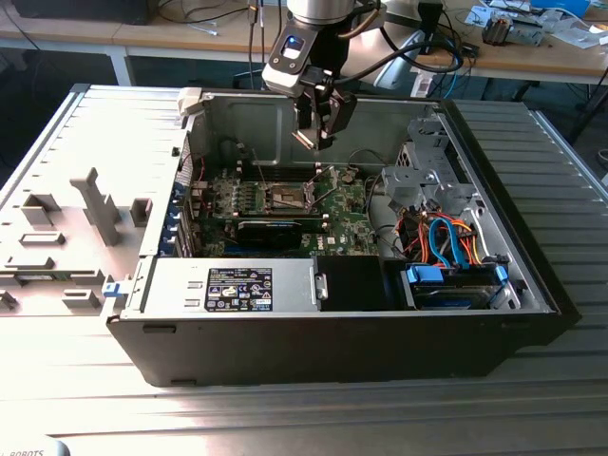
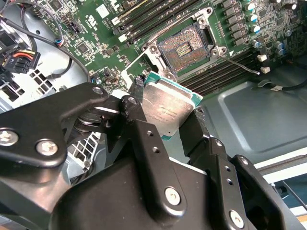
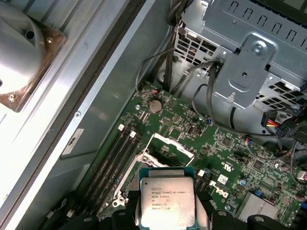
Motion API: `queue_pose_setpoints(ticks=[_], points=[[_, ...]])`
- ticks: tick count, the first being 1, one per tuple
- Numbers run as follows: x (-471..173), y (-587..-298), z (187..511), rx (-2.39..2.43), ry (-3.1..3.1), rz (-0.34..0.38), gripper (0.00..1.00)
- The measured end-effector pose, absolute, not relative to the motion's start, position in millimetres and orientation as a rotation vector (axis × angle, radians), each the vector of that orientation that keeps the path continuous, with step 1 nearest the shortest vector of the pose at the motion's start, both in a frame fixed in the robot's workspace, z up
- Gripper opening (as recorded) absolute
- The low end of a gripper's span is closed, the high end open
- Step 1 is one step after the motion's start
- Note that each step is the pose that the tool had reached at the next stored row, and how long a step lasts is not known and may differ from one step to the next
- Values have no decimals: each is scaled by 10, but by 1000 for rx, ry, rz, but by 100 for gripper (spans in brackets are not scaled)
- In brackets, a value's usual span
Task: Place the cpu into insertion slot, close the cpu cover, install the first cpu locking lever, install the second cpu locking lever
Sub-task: 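Place the cpu into insertion slot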
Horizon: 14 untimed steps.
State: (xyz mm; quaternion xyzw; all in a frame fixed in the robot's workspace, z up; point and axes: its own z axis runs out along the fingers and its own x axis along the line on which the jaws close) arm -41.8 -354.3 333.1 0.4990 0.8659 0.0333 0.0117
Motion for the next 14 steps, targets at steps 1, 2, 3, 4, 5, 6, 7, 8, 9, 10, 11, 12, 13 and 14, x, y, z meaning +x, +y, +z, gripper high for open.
queue_pose_setpoints(ticks=[1, 2, 3, 4, 5, 6, 7, 8, 9, 10, 11, 12, 13, 14], points=[[-418, -3543, 3331, 1556, 2700, 104, 54], [-419, -3543, 3331, 1557, 2699, 104, 54], [-419, -3543, 3331, 1558, 2699, 103, 54], [-418, -3543, 3330, 1558, 2699, 104, 54], [-419, -3543, 3330, 1559, 2698, 103, 54], [-418, -3543, 3330, 1559, 2698, 103, 54], [-418, -3543, 3330, 1560, 2697, 102, 54], [-418, -3543, 3330, 1560, 2697, 102, 54], [-419, -3543, 3330, 1560, 2697, 102, 54], [-419, -3543, 3330, 1561, 2696, 101, 54], [-418, -3543, 3330, 1561, 2696, 101, 54], [-418, -3543, 3330, 1561, 2696, 101, 54], [-418, -3543, 3330, 1563, 2694, 100, 54], [-418, -3543, 3330, 1566, 2692, 98, 54]])
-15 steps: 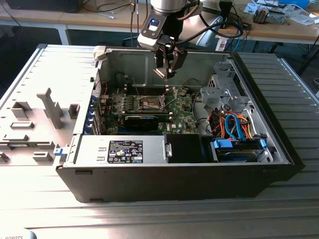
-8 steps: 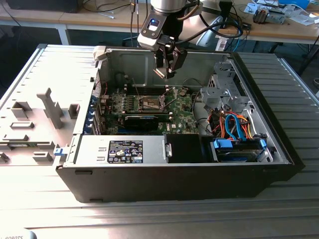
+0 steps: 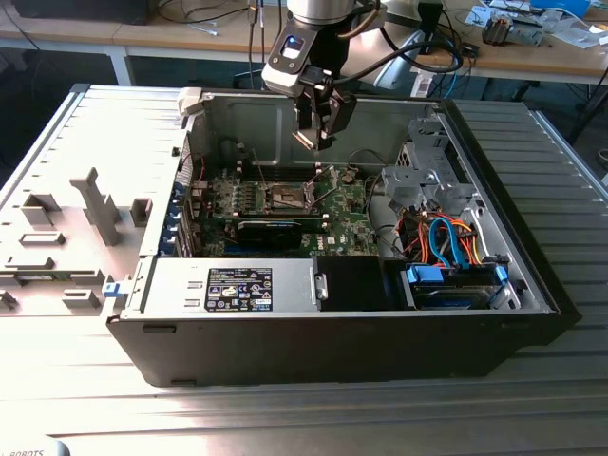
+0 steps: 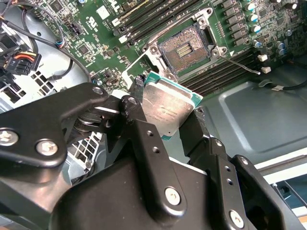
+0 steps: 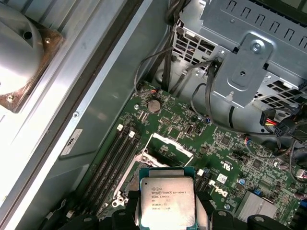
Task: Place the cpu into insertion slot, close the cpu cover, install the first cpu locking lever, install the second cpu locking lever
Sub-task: 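Place the cpu into insertion slot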
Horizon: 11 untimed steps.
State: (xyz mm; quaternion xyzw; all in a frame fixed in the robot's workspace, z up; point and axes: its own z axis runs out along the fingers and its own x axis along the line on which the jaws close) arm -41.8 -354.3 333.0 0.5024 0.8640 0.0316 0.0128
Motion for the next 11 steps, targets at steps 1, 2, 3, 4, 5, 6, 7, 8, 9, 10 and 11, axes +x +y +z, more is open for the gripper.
queue_pose_setpoints(ticks=[1, 2, 3, 4, 5, 6, 7, 8, 9, 10, 11], points=[[-418, -3543, 3330, 1566, 2692, 98, 54], [-418, -3543, 3330, 1566, 2692, 98, 54], [-418, -3543, 3330, 1567, 2691, 98, 54], [-419, -3543, 3330, 1567, 2691, 98, 54], [-419, -3543, 3330, 1567, 2691, 97, 54], [-419, -3543, 3330, 1568, 2690, 97, 54], [-419, -3543, 3330, 1568, 2690, 97, 54], [-419, -3543, 3330, 1570, 2689, 97, 54], [-421, -3543, 3330, 1572, 2688, 97, 54], [-422, -3543, 3330, 1574, 2687, 97, 54], [-423, -3543, 3329, 1576, 2685, 97, 54]])
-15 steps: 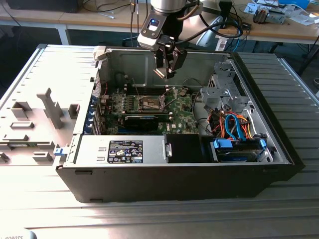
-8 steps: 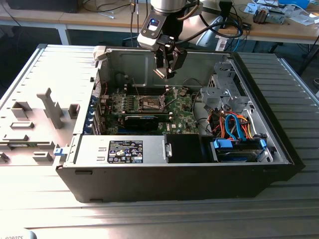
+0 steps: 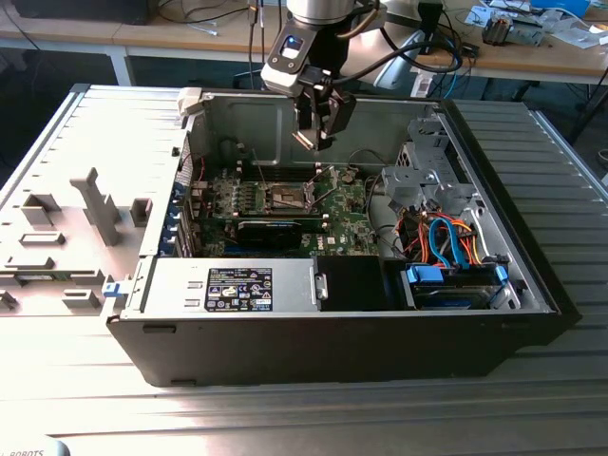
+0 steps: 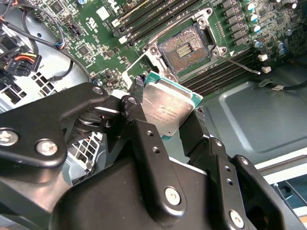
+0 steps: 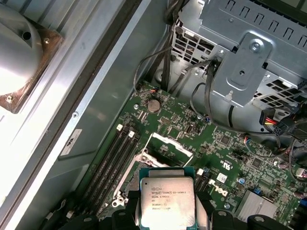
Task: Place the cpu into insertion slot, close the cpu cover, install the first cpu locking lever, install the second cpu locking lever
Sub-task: 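Place the cpu into insertion slot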
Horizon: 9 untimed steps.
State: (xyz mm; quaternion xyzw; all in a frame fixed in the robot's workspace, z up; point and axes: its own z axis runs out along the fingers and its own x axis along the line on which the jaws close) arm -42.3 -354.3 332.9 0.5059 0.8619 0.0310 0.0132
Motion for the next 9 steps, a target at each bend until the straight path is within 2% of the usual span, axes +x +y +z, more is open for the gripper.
queue_pose_setpoints(ticks=[9], points=[[-425, -3541, 3318, 1620, 2656, 92, 54]])
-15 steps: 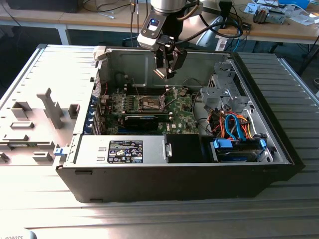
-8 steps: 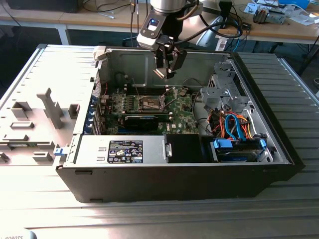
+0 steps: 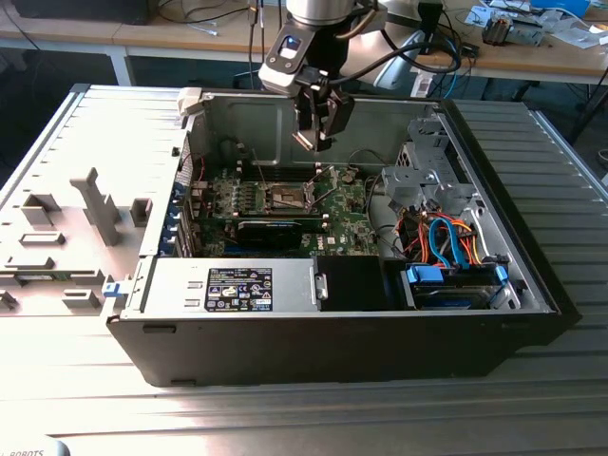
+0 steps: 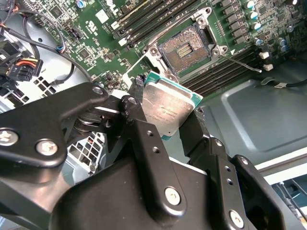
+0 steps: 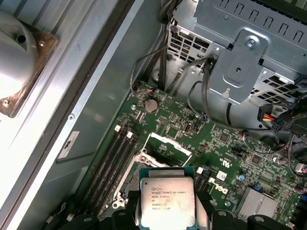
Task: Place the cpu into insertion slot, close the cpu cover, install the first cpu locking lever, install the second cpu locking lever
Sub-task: 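Place the cpu into insertion slot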
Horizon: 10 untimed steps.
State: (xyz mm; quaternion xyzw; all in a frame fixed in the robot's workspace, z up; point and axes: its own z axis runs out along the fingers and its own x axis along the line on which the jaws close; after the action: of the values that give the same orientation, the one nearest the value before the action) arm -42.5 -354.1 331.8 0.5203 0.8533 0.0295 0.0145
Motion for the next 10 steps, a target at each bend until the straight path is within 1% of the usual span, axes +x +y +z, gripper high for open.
queue_pose_setpoints(ticks=[10], points=[[-426, -3541, 3303, 1662, 2627, 87, 54]])
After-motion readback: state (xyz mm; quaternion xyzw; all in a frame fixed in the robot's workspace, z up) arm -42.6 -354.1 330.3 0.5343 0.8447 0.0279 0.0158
